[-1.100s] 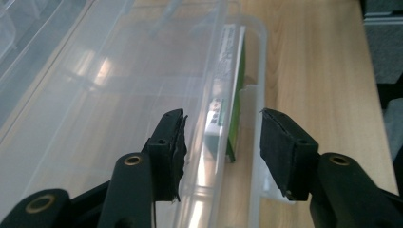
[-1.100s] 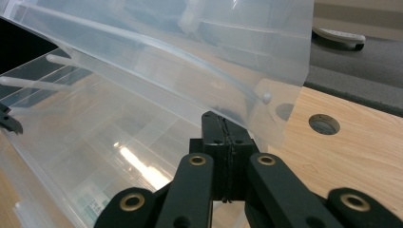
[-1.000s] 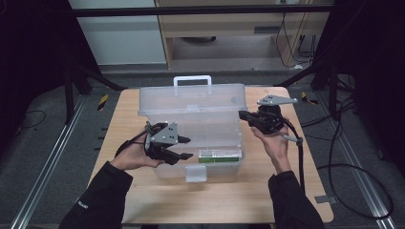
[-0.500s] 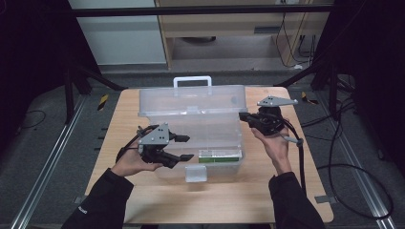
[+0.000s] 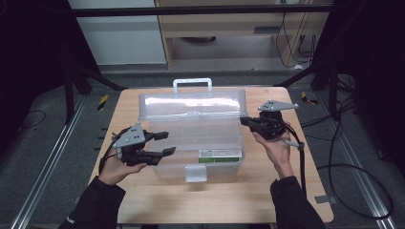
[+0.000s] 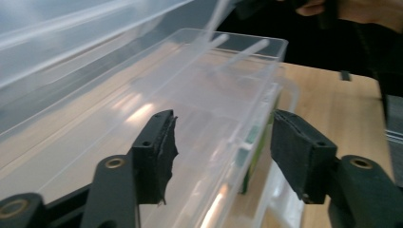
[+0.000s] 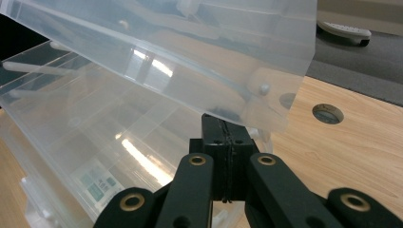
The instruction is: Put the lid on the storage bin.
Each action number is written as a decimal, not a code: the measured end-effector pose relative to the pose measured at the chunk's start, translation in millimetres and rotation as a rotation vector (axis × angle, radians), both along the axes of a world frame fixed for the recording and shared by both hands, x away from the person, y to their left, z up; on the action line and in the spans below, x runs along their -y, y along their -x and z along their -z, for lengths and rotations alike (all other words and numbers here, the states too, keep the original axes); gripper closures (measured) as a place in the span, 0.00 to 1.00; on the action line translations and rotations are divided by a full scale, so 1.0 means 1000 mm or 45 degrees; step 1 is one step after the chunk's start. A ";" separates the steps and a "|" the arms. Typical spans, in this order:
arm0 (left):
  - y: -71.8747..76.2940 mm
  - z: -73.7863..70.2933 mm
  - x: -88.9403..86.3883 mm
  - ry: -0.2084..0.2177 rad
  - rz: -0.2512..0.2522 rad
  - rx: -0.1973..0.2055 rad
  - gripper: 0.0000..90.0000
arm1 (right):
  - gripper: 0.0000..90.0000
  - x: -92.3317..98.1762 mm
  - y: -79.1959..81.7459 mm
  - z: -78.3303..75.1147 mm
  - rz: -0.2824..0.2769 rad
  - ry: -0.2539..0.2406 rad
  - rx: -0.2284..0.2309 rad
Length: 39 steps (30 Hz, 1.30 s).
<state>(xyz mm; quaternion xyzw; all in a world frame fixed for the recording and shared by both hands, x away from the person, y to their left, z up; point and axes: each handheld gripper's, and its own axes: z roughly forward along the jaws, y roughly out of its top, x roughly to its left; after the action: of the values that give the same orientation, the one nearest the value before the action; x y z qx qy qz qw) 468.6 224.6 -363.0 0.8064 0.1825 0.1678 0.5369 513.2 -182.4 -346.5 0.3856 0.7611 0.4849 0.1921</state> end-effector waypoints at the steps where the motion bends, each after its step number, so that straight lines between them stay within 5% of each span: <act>1: 0.000 0.000 -0.003 0.006 -0.021 -0.007 0.47 | 1.00 0.000 0.001 0.000 0.000 0.008 0.001; 21: -0.010 0.019 -0.063 0.062 -0.541 -0.077 0.72 | 1.00 0.001 0.013 0.007 -0.022 0.070 -0.015; 33: -0.006 0.024 -0.065 0.045 -0.560 -0.080 0.69 | 1.00 0.001 0.029 0.018 -0.006 0.185 -0.016; 39: -0.004 0.032 -0.062 -0.009 -0.556 -0.106 0.66 | 0.98 0.008 0.037 0.024 -0.002 0.208 -0.024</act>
<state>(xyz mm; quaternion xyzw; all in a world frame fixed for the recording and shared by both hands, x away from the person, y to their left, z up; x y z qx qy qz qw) 472.2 286.6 -394.6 0.7557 0.3744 0.2473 0.4770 476.2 -190.3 -370.9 0.3726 0.8002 0.4177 0.2152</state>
